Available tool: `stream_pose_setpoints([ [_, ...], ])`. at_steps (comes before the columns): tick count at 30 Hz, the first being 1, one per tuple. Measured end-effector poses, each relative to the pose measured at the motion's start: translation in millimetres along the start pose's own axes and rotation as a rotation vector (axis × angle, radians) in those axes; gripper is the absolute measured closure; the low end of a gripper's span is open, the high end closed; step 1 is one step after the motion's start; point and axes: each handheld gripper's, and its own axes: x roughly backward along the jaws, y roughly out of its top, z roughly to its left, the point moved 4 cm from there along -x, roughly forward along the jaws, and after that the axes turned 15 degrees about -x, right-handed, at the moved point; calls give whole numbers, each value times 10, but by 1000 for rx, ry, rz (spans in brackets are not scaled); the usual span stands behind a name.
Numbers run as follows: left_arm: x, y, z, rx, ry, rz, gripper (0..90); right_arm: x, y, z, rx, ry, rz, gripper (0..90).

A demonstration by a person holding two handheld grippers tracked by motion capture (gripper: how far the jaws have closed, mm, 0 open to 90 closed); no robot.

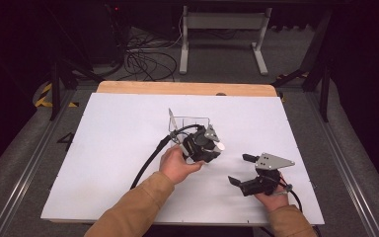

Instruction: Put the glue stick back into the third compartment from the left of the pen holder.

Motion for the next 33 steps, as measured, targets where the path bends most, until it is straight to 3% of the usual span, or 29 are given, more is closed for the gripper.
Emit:
stream_pose_setpoints([
  [6, 138, 21, 29, 11, 24, -44, 669, 0, 0, -1, 0, -1, 1, 42],
  [22, 524, 127, 120, 90, 43, -226, 669, -4, -2, -1, 1, -2, 2, 42],
  [33, 663, 149, 200, 153, 65, -311, 668, -4, -2, 2, 0, -2, 3, 42],
])
